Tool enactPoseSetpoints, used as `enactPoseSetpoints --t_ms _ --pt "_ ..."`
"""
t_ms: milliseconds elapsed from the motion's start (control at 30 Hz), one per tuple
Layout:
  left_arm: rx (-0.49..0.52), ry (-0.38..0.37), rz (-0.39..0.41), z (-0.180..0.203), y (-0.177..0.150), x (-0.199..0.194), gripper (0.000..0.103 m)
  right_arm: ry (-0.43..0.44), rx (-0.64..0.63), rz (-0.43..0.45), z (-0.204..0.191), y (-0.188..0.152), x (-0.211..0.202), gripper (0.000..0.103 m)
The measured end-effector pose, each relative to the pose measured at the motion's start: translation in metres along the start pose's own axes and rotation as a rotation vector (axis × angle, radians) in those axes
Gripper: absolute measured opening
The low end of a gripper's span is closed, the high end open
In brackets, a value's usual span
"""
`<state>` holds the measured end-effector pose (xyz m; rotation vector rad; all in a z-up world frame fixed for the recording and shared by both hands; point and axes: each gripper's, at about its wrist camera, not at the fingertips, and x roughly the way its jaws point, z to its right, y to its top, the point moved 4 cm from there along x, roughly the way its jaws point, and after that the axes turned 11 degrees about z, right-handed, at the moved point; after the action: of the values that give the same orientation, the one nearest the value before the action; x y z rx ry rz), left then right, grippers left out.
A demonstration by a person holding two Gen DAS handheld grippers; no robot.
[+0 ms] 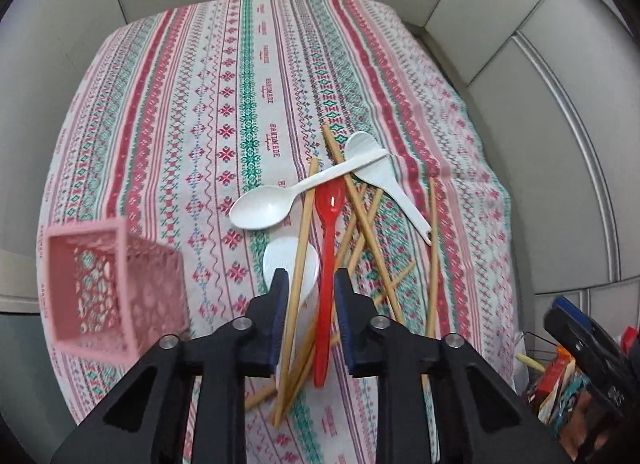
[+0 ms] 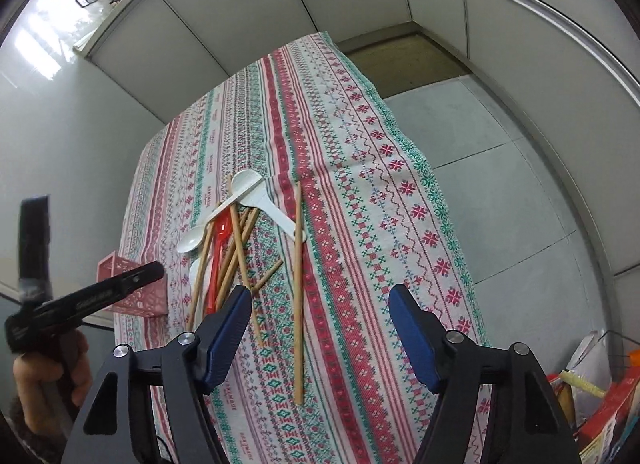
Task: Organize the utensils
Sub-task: 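Grasp a wooden chopstick from the pile with the left tool while the right tool grasps another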
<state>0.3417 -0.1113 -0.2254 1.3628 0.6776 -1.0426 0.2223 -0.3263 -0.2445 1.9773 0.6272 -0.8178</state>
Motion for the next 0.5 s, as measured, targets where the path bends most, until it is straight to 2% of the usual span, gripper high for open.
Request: enactPoseSetpoints --t_ms 200,500 --pt "0.002 0.026 -0.025 0.002 0.021 0.042 0.018 -0.016 0.002 -0.024 0.006 0.004 0.016 0.072" --pt "0.031 0.083 -0.073 0.009 0.033 0.080 0.011 -0.027 0.026 -0.050 0.013 0.009 0.034 0.072"
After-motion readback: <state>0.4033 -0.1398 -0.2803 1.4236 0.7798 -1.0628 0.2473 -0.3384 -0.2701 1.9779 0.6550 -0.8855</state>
